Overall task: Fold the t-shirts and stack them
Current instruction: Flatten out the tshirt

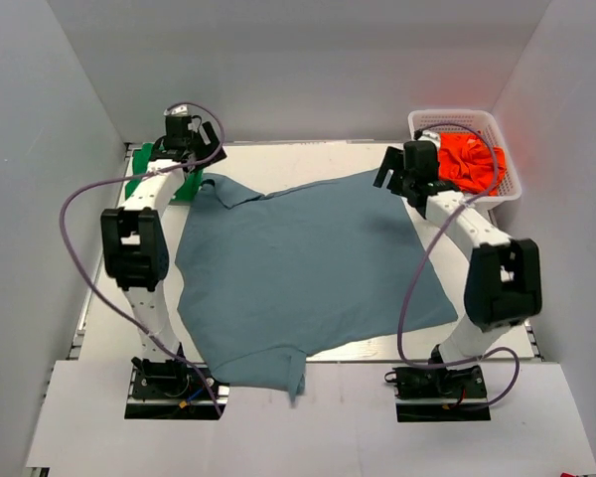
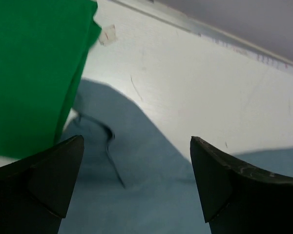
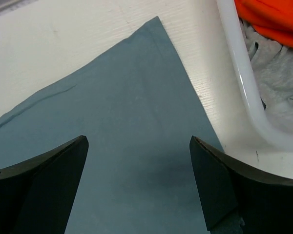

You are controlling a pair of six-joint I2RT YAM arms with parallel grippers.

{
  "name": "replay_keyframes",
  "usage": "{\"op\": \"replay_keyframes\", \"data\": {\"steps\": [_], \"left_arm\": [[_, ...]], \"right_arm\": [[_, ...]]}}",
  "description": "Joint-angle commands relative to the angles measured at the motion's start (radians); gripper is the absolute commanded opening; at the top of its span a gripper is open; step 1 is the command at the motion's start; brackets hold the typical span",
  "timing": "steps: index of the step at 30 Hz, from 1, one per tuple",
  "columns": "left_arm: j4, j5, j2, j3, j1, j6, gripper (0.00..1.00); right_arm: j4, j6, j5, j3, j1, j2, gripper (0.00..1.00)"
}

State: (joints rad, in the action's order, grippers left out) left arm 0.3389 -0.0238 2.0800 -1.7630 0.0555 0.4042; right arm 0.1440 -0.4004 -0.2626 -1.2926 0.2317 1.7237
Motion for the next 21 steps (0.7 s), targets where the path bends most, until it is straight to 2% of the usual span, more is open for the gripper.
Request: {"op": "replay_keyframes", "data": {"steps": [1, 7, 11, 16, 21], "left_arm": [[-0.049, 0.056, -0.217, 0.137, 0.012, 0.008, 1.0], [-0.026, 0.036, -0.427, 0.486, 0.056, 0.071, 1.0], [-0.049, 0.047, -0.456, 0.661, 0.092, 0.091, 1.0], [0.012, 0.009, -0.322, 0.631, 0.147, 0.102, 1.0], [0.051, -0.08, -0.154, 0.501, 0.197, 0.102, 1.0]], "right_arm": [[-0.086, 0.005, 0.068, 0.094, 0.008, -0.143, 0.9], [-0.087, -0.018, 0.117, 0.256, 0.02, -0.199, 0.9], [-0.087, -0.021, 0.146, 0.329, 0.027, -0.185, 0.9], [-0.099, -0.087, 0.154, 0.395, 0.031, -0.147, 0.9], [-0.095, -0.172, 0.151, 0.435, 0.015, -0.083, 0.9]]}}
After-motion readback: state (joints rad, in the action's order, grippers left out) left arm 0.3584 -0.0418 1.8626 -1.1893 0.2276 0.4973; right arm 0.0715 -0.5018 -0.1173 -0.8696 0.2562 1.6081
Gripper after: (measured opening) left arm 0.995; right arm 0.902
